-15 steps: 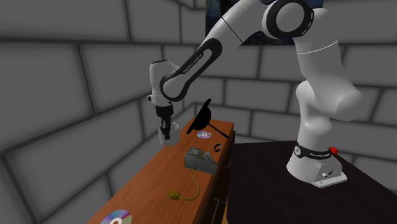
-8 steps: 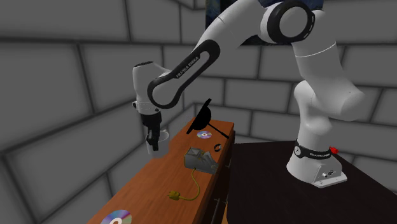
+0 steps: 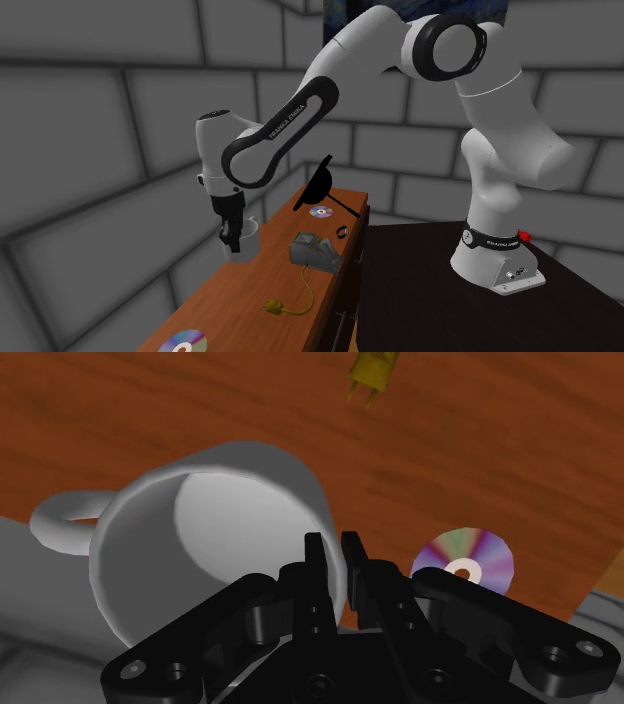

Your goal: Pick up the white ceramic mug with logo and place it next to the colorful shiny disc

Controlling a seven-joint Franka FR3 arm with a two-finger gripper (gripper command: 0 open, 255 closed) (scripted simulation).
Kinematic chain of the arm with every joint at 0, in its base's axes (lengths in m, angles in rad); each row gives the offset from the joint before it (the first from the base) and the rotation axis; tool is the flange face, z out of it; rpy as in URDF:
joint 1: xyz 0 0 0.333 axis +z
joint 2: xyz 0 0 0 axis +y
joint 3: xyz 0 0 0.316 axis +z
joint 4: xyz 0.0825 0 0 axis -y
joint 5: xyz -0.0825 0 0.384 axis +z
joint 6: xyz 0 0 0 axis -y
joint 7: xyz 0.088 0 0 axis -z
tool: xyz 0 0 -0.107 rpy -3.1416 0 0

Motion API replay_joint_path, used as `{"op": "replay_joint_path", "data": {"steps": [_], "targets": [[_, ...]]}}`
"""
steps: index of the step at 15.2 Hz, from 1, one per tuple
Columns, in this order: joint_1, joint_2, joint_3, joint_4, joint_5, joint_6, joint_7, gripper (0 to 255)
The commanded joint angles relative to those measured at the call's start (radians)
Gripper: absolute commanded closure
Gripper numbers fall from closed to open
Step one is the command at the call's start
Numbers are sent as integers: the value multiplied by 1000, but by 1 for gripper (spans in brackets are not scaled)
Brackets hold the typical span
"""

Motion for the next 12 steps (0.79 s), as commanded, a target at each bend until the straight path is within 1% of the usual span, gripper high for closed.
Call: {"op": "replay_joint_path", "data": {"steps": [1,12], "targets": [[-2,20,2,2,3,19,-2,255],[-12,125,15,11,18,114,-6,255]]}}
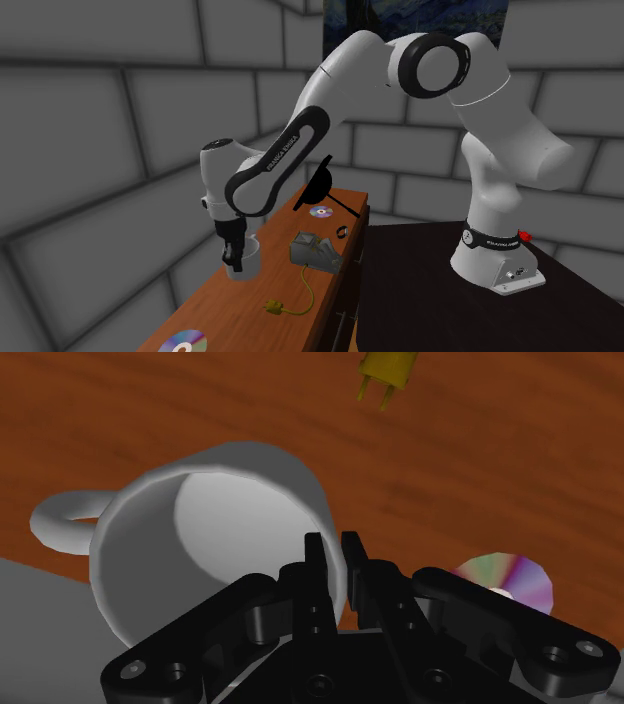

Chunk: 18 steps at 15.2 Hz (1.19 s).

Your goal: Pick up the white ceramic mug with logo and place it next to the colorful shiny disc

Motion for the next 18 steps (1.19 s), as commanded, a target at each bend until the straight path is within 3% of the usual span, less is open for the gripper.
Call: {"op": "replay_joint_path", "data": {"steps": [1,9,16,17,18], "targets": [[-2,22,3,4,3,19,-1,255],[-10,104,13,28,12,76,-3,255],[-10,104,13,28,12,76,-3,255],[-10,104,13,28,12,76,-3,0],[-10,104,13,28,12,76,-3,0]]}}
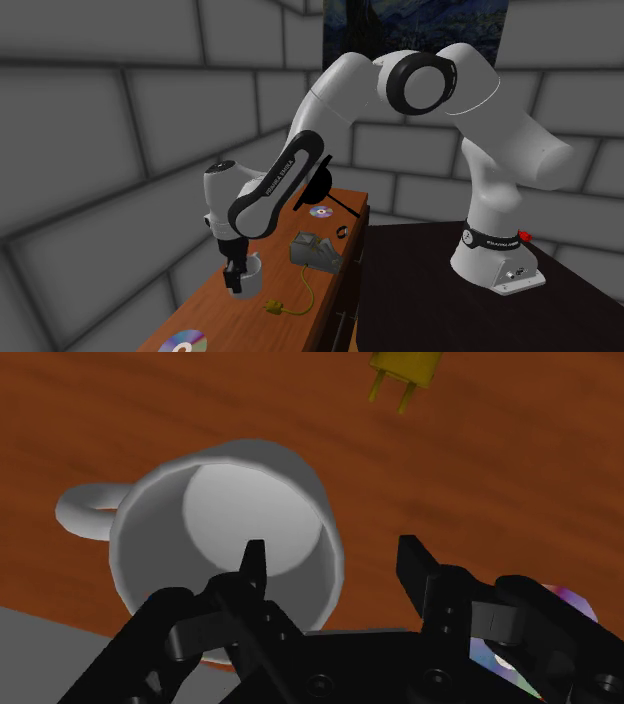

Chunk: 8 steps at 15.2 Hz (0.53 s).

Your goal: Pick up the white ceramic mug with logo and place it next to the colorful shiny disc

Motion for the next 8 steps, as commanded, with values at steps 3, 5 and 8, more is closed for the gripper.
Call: {"op": "replay_joint_path", "data": {"steps": [3,5,8], "targets": [[0,0,0,0,0,0,0,0],[3,-27,-3,-8,-3,-19,2,0],[13,-97,-12,-23,-11,-75,7,0]]}}
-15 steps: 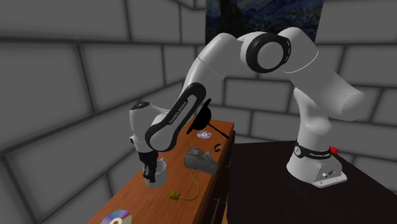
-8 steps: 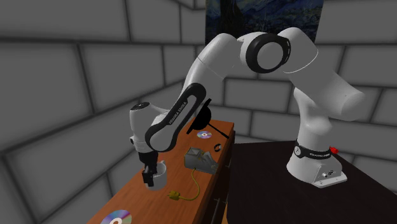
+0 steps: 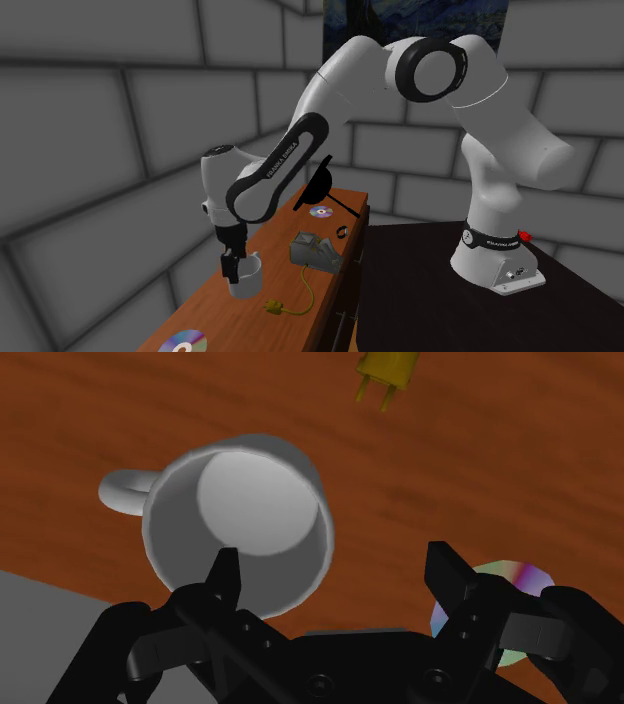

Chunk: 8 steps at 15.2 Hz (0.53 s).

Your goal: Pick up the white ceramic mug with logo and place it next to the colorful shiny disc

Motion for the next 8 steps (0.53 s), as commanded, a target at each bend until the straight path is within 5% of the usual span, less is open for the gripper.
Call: {"op": "replay_joint_path", "data": {"steps": [1,8], "targets": [[2,-17,-3,4,-3,-23,2,0],[2,-17,-3,4,-3,-23,2,0]]}}
